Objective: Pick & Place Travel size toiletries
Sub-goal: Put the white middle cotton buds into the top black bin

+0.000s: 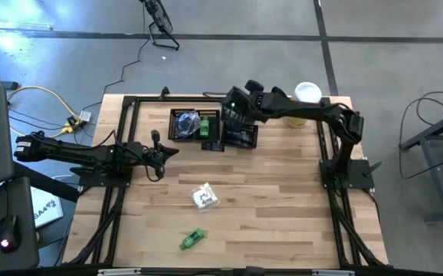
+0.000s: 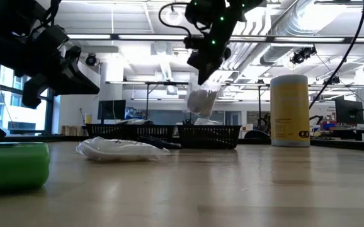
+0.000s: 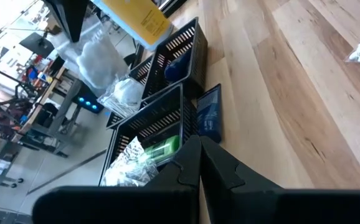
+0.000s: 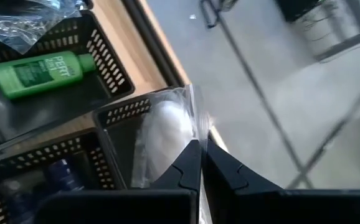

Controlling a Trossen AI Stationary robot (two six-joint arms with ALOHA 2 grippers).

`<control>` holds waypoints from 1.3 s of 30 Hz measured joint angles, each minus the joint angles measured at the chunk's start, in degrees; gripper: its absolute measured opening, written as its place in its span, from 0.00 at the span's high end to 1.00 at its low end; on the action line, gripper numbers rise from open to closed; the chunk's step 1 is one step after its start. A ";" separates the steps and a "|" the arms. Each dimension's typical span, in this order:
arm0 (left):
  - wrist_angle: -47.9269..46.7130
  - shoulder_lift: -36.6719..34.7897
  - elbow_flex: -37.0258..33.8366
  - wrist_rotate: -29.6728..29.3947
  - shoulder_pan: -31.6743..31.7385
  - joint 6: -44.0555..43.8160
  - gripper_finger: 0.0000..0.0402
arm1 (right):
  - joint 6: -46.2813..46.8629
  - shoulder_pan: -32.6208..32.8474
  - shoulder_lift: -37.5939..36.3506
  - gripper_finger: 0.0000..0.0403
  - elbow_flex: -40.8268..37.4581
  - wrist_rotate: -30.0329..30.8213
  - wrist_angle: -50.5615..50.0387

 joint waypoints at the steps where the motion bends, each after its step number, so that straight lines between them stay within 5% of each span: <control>1: 0.00 0.01 0.00 -0.03 -0.01 0.00 1.00 | -0.15 -0.86 0.00 0.99 0.00 -1.91 0.06; 12: 0.01 0.01 0.00 -0.12 0.00 -0.02 1.00 | -0.13 -5.91 2.95 0.99 -0.02 -13.28 0.06; 30: 0.20 0.00 -0.01 -0.10 0.01 -0.09 1.00 | -1.14 -7.84 6.86 0.99 -0.07 -12.09 2.76; 39: 0.17 0.00 -0.02 -0.08 0.01 -0.24 1.00 | -1.03 -5.88 6.84 0.73 -0.04 -10.27 2.95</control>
